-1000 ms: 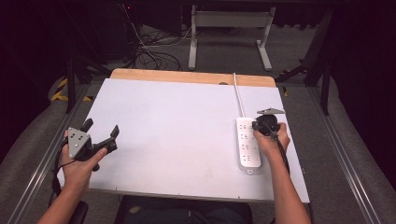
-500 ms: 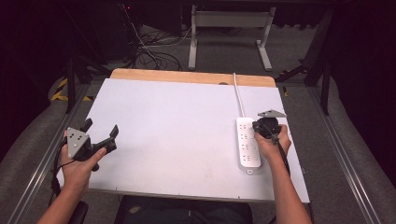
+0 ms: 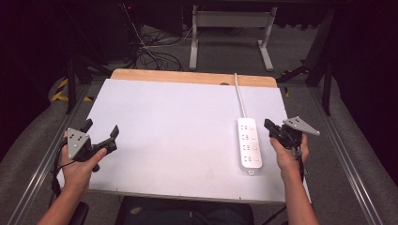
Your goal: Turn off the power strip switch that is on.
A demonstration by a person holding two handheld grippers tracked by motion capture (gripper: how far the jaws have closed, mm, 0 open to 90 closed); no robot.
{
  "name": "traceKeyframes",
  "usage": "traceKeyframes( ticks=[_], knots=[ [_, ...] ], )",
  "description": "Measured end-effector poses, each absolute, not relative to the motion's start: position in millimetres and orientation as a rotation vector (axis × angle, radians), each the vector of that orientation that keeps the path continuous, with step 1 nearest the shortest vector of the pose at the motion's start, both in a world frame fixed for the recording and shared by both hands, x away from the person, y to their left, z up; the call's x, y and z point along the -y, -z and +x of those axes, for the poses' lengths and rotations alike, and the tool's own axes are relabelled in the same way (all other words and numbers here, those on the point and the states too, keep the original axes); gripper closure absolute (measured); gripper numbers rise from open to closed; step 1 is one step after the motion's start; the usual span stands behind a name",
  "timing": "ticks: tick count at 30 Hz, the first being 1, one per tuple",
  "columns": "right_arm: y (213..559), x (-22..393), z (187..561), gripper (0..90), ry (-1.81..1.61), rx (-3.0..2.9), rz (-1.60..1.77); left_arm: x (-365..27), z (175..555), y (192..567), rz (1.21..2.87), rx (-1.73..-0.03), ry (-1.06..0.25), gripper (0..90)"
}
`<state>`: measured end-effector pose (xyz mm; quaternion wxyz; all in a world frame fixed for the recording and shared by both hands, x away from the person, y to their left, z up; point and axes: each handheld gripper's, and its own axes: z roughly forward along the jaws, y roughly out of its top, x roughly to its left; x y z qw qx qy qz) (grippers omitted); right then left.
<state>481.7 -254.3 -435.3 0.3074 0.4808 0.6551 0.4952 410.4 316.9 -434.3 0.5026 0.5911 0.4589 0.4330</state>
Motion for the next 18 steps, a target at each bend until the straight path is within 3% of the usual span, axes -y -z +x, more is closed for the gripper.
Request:
traceKeyframes(
  ticks=[12, 18],
  knots=[
    [431.9, 261.2, 426.0, 90.0, -1.472, -1.593, 1.055, -317.4, 409.6, 433.7, 1.421, -1.107, -1.046, 10.3],
    [429.2, 264.0, 417.8, 90.0, -1.499, -1.516, 1.019, -317.1, 410.1, 433.9, 1.421, -1.111, -1.042, 10.4]
  ],
)
